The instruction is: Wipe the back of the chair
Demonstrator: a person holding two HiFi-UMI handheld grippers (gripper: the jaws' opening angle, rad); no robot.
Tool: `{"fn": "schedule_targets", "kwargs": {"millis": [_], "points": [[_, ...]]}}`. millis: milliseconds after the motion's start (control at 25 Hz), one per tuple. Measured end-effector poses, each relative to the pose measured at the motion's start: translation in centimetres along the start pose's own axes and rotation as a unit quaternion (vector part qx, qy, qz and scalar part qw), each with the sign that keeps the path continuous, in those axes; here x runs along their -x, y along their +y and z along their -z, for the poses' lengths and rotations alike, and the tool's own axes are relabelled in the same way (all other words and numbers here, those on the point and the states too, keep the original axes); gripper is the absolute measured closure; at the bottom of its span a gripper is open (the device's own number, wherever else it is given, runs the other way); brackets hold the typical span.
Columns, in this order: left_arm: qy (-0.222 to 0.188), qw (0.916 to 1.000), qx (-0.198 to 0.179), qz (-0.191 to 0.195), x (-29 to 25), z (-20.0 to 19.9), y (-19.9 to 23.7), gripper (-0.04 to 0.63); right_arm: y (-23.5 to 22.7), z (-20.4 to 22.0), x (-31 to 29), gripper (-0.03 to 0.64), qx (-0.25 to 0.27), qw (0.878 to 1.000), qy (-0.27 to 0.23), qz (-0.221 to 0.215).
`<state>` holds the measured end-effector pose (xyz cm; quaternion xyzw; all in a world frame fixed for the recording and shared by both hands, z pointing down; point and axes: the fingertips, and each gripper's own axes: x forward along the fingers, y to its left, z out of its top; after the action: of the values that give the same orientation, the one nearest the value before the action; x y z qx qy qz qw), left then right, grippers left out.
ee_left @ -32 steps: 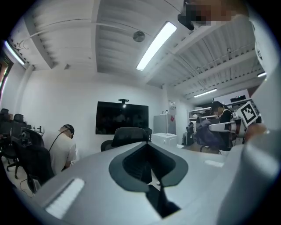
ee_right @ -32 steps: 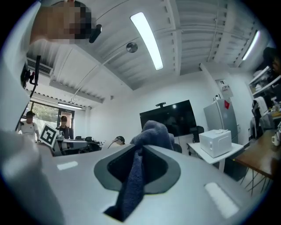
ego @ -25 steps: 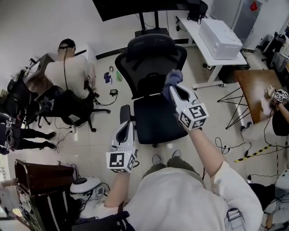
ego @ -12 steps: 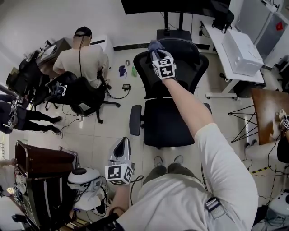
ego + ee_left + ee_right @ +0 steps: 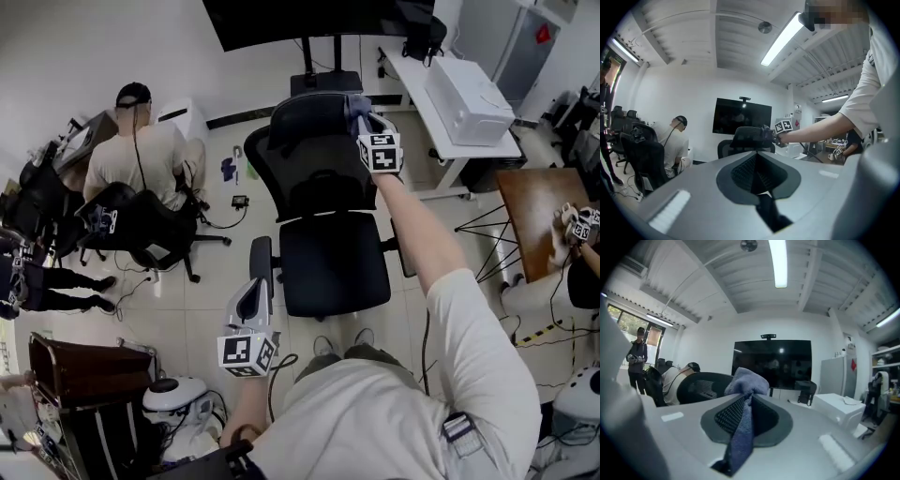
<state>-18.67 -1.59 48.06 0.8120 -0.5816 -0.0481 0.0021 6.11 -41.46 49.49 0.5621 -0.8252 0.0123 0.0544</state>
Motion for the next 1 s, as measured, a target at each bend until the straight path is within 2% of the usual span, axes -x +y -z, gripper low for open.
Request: {"fn": "schedule_targets", "kwargs": {"millis": [120, 240, 320, 400, 480, 560, 640, 720, 1000], "points": [[0.006, 0.9996, 0.002, 0.027, -1.1, 0.4, -1.5, 0.531, -2.8, 0.9, 1.3, 0.572, 0.001, 1.000, 0.002, 0.008], [0.010, 0.9990, 0.004, 0.043, -1.3, 0.8, -2.6, 0.531, -0.7, 1.4, 1.7, 0.571, 0.005, 1.000, -0.015, -0.015], [0.011, 0.9989, 0.005, 0.046, -1.5, 0.7, -2.6, 0.531, 3.7, 0.9, 1.8, 0.571, 0.008, 0.998, -0.040, -0.052], [0.011, 0.9990, 0.004, 0.044, -1.8, 0.6, -2.2, 0.531, 10.0, 0.6, 1.1, 0.571, 0.022, 0.993, -0.061, -0.102], [0.010, 0.9992, 0.002, 0.037, -2.2, 0.3, -1.5, 0.531, 16.3, 1.6, -0.9, 0.571, 0.031, 0.988, -0.060, -0.142], [0.010, 0.9997, 0.004, 0.023, -2.1, 0.2, -0.7, 0.531, 20.8, 3.5, -3.2, 0.571, 0.023, 0.986, -0.043, -0.158], [0.012, 0.9999, 0.010, 0.006, -1.5, 0.8, 0.1, 0.531, 23.3, 5.2, -5.2, 0.571, 0.011, 0.987, -0.027, -0.157], [0.015, 0.9998, 0.014, -0.007, -1.1, 1.6, 0.7, 0.531, 23.8, 5.9, -6.7, 0.571, 0.003, 0.989, -0.023, -0.147], [0.042, 0.9977, 0.040, -0.035, 0.1, 4.5, 3.3, 0.531, 21.1, 5.8, -8.1, 0.571, 0.008, 0.994, -0.008, -0.106]]}}
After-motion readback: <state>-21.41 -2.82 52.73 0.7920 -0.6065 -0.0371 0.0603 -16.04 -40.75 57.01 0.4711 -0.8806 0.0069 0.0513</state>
